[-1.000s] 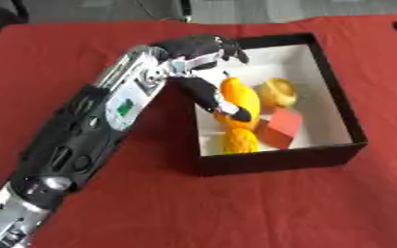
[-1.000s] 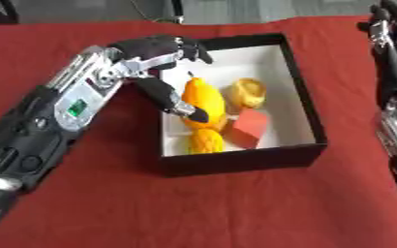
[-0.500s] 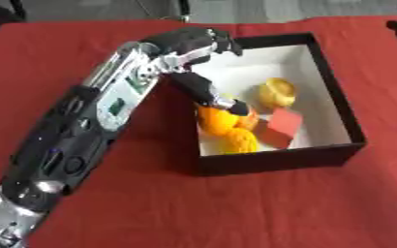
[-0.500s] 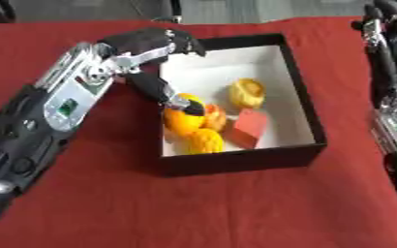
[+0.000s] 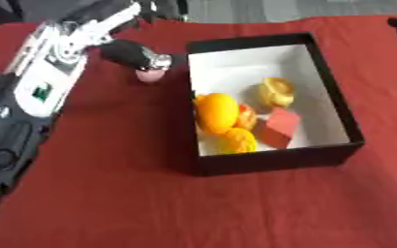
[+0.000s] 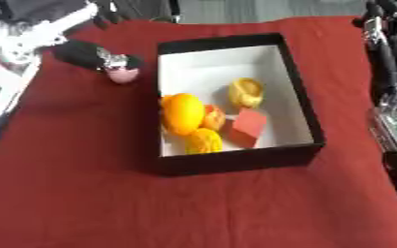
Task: Pick up objects on the table and place them in the box.
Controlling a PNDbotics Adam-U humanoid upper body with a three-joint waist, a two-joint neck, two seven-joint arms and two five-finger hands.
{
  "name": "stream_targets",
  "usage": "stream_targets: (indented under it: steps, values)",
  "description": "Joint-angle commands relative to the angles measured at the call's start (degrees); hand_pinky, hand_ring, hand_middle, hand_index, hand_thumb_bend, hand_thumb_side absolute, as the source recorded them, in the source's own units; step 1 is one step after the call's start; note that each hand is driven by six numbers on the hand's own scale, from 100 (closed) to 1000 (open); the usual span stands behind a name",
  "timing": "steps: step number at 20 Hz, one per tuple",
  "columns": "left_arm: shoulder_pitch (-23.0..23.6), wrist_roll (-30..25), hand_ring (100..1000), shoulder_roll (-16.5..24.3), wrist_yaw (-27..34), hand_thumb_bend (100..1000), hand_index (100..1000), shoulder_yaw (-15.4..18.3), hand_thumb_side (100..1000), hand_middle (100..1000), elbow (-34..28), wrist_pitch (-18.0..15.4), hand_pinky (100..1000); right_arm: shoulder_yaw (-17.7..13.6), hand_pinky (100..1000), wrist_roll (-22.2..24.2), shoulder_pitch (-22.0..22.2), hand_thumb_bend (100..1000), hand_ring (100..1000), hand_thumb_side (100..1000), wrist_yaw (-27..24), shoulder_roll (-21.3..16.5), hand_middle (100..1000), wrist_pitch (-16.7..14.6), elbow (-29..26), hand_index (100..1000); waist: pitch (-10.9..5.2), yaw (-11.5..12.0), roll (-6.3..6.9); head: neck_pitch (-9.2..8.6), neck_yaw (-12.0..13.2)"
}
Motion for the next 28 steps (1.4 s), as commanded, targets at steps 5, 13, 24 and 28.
stream_targets:
  steps: [5, 13, 24, 28]
  values:
    - [-5.1, -6.0, 815, 3.3, 1.8, 652, 860, 3.9, 560, 802, 12.5, -6.3, 757, -0.5, 957, 0.1, -1.2, 100, 806, 664, 0.0, -1.4, 868, 0.3, -1.3, 919, -0.47, -0.5, -0.71, -0.14, 0.9]
    - [-8.7, -9.6, 814, -0.9, -1.8, 734, 843, 5.0, 547, 784, 20.7, -9.7, 759, -0.1, 957, 0.3, -1.7, 100, 806, 666, -0.1, -0.7, 868, 0.6, -1.2, 919, -0.15, -1.3, -1.35, -0.14, 1.4]
    - [-10.9, -8.3, 809, -4.6, -14.2, 748, 840, 5.8, 512, 780, 27.9, -12.4, 766, 0.3, 957, 0.6, -2.2, 100, 806, 668, -0.2, 0.1, 868, 0.6, -0.9, 919, 0.10, -1.7, -1.05, -0.14, 2.8]
    - [-11.0, -9.0, 808, -5.1, -16.7, 737, 837, 5.5, 485, 778, 28.6, -13.2, 768, 0.3, 957, 0.6, -2.2, 100, 805, 668, -0.2, 0.2, 868, 0.6, -0.9, 918, 0.16, -1.8, -1.09, -0.14, 2.9]
